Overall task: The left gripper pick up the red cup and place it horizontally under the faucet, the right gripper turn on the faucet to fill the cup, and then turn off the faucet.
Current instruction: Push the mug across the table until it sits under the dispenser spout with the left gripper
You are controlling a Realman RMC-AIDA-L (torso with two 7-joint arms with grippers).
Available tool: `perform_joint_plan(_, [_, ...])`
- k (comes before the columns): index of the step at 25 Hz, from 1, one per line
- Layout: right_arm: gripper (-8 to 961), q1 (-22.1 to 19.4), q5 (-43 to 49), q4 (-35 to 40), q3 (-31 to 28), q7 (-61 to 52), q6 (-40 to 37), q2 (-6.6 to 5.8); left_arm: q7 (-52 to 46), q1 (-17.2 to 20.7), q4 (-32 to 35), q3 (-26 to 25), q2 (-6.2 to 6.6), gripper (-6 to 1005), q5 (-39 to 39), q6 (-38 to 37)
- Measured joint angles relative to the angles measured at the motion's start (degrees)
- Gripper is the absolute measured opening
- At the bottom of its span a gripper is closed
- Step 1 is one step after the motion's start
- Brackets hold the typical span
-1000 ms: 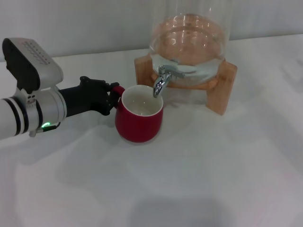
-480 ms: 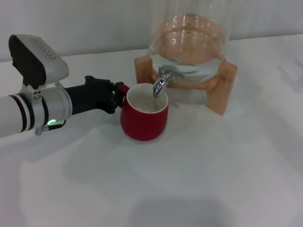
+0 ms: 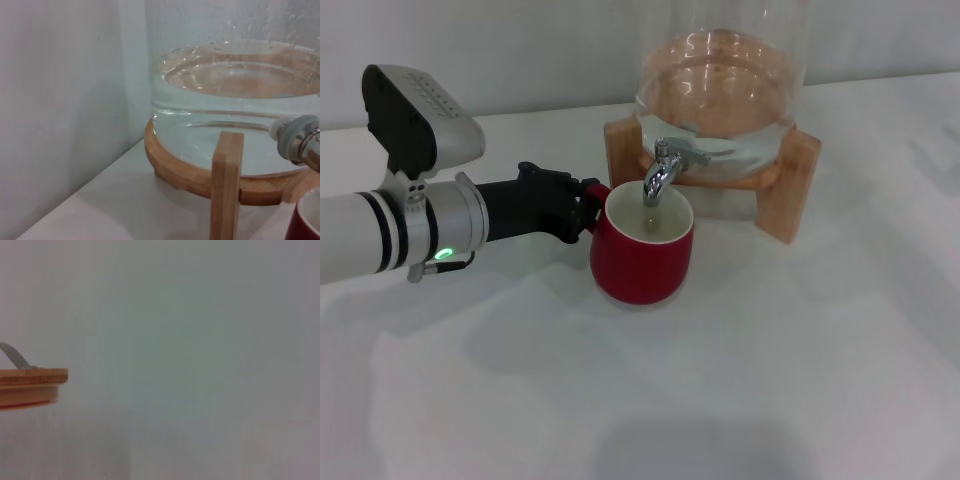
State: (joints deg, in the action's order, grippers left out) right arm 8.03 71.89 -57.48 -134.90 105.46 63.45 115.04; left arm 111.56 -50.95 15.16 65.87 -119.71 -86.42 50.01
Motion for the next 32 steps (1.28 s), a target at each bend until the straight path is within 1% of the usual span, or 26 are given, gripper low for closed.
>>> perform_joint_plan(12, [633, 0.0, 0.0, 0.0, 0.0, 0.1, -0.2, 0.0, -2.1, -0.1, 0.1, 0.4, 0.0, 134, 0.3, 0.2])
perform_joint_plan(18, [632, 0.0, -0.1, 0.0, 0.1, 0.2, -0.2, 0.0, -4.2, -0.1, 0.2, 4.1, 0.04, 134, 0.3, -0.3])
perform_joint_plan(24, [632, 0.0, -0.2, 0.0, 0.1, 0.2, -0.2, 0.04, -5.5, 0.4, 0.2, 5.0, 0.09, 135, 0.4, -1.9])
perform_joint_plan(32, [632, 0.2, -0.2, 0.0, 0.1, 0.2, -0.3, 0.09, -8.2, 0.2, 0.2, 8.6, 0.1, 132, 0.4, -5.1])
